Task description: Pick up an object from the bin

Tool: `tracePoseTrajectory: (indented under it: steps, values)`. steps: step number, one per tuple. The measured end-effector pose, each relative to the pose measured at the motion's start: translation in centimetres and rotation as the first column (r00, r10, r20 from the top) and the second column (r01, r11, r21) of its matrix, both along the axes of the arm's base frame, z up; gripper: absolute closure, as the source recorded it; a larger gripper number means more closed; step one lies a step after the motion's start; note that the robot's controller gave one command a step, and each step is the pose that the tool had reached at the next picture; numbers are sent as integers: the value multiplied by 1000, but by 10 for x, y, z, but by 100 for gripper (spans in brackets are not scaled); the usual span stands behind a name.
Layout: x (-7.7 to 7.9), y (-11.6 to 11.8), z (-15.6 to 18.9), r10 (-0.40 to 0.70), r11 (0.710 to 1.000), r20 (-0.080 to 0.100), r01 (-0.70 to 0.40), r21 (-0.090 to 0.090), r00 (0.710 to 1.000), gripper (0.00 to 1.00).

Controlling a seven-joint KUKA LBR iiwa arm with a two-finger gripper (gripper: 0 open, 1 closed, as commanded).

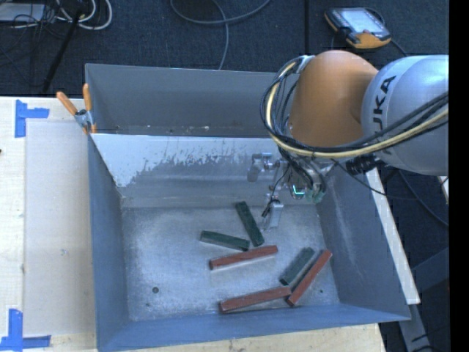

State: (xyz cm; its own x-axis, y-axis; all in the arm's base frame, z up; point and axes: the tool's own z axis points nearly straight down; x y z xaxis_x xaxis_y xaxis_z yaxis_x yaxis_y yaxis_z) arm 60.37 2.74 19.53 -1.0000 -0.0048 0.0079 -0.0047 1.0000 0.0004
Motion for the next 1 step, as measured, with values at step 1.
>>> tracePoseTrajectory:
  steps: [1]
  values:
    - [2,0,4,0,1000,8,0,0,1000,0]
